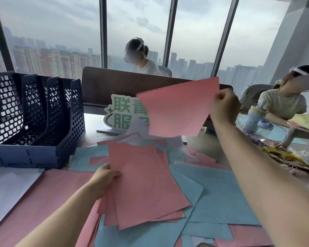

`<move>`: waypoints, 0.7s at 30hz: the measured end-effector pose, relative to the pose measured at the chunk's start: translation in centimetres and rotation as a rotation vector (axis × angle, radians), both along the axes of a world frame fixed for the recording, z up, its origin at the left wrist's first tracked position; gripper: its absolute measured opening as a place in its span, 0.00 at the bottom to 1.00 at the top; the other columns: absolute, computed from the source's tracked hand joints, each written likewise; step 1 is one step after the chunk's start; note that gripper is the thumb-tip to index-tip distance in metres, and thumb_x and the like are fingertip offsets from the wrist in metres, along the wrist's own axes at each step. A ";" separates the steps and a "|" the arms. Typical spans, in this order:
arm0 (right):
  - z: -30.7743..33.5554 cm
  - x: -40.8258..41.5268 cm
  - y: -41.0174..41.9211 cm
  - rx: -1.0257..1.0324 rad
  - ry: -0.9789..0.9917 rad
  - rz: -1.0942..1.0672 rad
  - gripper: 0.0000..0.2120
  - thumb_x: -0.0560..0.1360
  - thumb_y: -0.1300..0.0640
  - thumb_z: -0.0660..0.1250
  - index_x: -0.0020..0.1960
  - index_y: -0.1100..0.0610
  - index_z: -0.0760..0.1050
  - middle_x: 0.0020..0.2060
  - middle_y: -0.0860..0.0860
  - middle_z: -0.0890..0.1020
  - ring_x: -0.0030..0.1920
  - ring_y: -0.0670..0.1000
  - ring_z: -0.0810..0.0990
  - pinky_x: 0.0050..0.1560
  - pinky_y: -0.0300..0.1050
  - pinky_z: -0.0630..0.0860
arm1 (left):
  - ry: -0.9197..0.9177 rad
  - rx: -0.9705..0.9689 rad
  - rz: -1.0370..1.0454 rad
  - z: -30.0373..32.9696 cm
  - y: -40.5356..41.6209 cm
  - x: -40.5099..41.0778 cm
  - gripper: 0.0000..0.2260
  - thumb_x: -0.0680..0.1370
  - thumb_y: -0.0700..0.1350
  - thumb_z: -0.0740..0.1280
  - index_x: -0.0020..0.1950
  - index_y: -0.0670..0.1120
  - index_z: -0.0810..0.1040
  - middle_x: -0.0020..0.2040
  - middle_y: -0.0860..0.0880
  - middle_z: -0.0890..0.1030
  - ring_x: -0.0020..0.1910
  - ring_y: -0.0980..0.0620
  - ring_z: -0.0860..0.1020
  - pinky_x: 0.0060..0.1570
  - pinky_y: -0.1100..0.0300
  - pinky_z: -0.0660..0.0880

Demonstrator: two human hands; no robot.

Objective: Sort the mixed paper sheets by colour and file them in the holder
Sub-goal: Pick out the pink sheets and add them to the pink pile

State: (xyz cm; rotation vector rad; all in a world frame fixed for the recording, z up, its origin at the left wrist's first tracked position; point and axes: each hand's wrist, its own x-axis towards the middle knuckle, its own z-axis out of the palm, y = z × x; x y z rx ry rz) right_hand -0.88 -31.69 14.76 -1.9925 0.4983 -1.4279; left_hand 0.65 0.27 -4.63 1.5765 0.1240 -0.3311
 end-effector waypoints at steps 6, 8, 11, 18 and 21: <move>-11.3 -0.7 3.3 0.455 0.445 0.093 0.09 0.75 0.61 0.65 0.52 0.60 0.81 0.52 0.61 0.83 0.54 0.61 0.80 0.49 0.45 0.73 | -0.003 -0.011 0.083 -0.2 0.3 0.2 0.09 0.76 0.32 0.61 0.47 0.41 0.79 0.37 0.41 0.82 0.34 0.43 0.79 0.38 0.53 0.79; -14.6 -1.0 5.1 0.549 0.492 0.144 0.06 0.73 0.62 0.66 0.48 0.57 0.80 0.51 0.59 0.84 0.52 0.60 0.81 0.52 0.47 0.77 | 0.007 -0.015 0.148 0.0 0.2 0.2 0.08 0.78 0.36 0.60 0.43 0.42 0.78 0.36 0.43 0.80 0.33 0.45 0.77 0.39 0.56 0.75; -17.5 -1.7 7.8 0.593 0.488 0.129 0.05 0.74 0.63 0.64 0.48 0.60 0.77 0.49 0.58 0.82 0.52 0.61 0.79 0.48 0.45 0.71 | 0.005 -0.127 0.213 0.1 -0.2 0.0 0.15 0.84 0.50 0.54 0.53 0.43 0.77 0.45 0.47 0.79 0.47 0.46 0.77 0.48 0.56 0.72; -18.8 -2.7 10.6 0.723 0.382 0.205 0.08 0.73 0.66 0.61 0.50 0.58 0.66 0.45 0.55 0.78 0.45 0.58 0.77 0.46 0.50 0.75 | 0.063 -0.220 0.082 -0.8 0.5 0.9 0.25 0.81 0.58 0.60 0.70 0.41 0.71 0.67 0.43 0.75 0.64 0.41 0.74 0.58 0.52 0.71; -17.9 -3.9 10.7 0.585 0.774 0.408 0.13 0.72 0.66 0.58 0.55 0.55 0.64 0.43 0.53 0.76 0.35 0.54 0.76 0.30 0.42 0.75 | -0.029 -0.005 0.075 -0.8 0.2 0.7 0.11 0.77 0.45 0.70 0.57 0.43 0.74 0.56 0.44 0.79 0.57 0.45 0.75 0.56 0.54 0.68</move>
